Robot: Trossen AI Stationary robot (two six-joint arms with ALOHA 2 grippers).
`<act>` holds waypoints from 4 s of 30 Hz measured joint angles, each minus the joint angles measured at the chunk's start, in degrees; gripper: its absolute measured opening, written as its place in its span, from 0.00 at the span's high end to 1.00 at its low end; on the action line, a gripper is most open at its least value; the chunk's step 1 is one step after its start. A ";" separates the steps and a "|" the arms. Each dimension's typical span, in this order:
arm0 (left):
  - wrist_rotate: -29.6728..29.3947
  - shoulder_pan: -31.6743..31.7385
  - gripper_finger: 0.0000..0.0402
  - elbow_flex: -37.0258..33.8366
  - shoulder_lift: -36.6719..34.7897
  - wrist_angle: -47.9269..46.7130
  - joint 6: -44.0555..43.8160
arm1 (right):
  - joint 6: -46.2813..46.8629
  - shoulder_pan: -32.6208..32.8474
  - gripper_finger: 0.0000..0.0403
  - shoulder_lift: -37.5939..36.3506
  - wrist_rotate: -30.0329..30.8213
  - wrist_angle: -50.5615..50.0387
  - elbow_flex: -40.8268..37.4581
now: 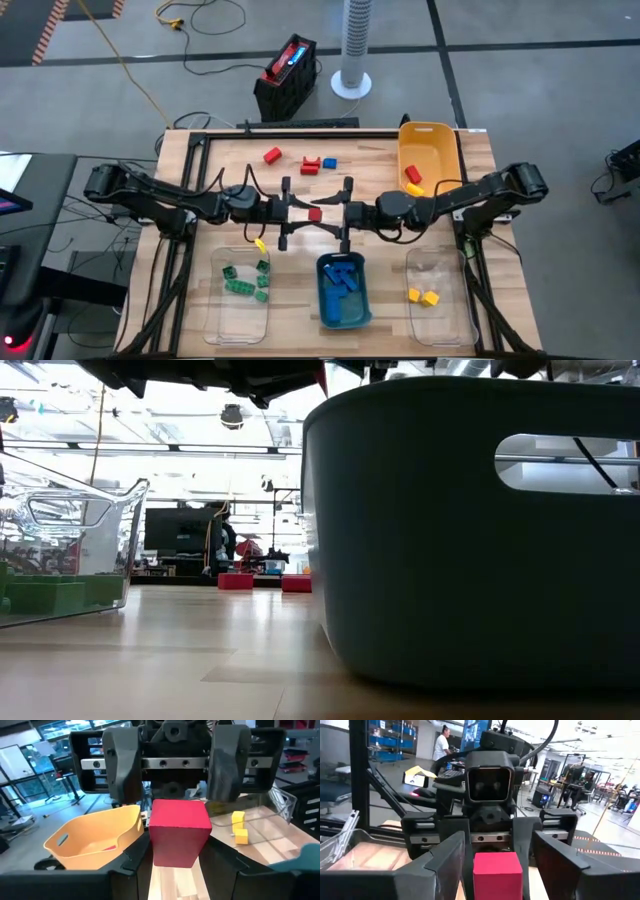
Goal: Sort blocks
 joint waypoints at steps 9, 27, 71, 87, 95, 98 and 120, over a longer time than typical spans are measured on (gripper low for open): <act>-0.91 -0.42 0.68 0.00 -0.02 0.15 -0.68 | 0.45 -0.04 0.39 2.26 -1.16 0.81 0.19; -1.29 -0.45 0.68 0.03 -0.04 -0.20 -0.94 | -1.32 -0.05 0.70 2.29 -1.14 0.12 0.20; -18.08 1.39 0.39 0.04 -3.91 -17.18 0.00 | 21.63 10.32 0.69 -40.26 12.51 -63.10 -8.25; -12.75 9.96 0.39 0.04 -3.89 -21.46 8.73 | 25.92 -10.74 0.69 -43.21 21.35 -72.59 -9.98; -9.19 14.35 0.39 0.04 -3.89 -23.70 11.37 | 36.19 -35.62 0.69 -38.36 13.97 -83.20 -9.98; -9.06 14.35 0.39 0.04 -3.89 -23.83 11.32 | 36.45 -41.01 0.69 -34.04 7.45 -83.99 -9.98; 8.35 21.13 0.39 -2.65 -3.89 -21.20 11.33 | 32.87 -49.83 0.52 -10.95 -1.46 -82.68 -9.96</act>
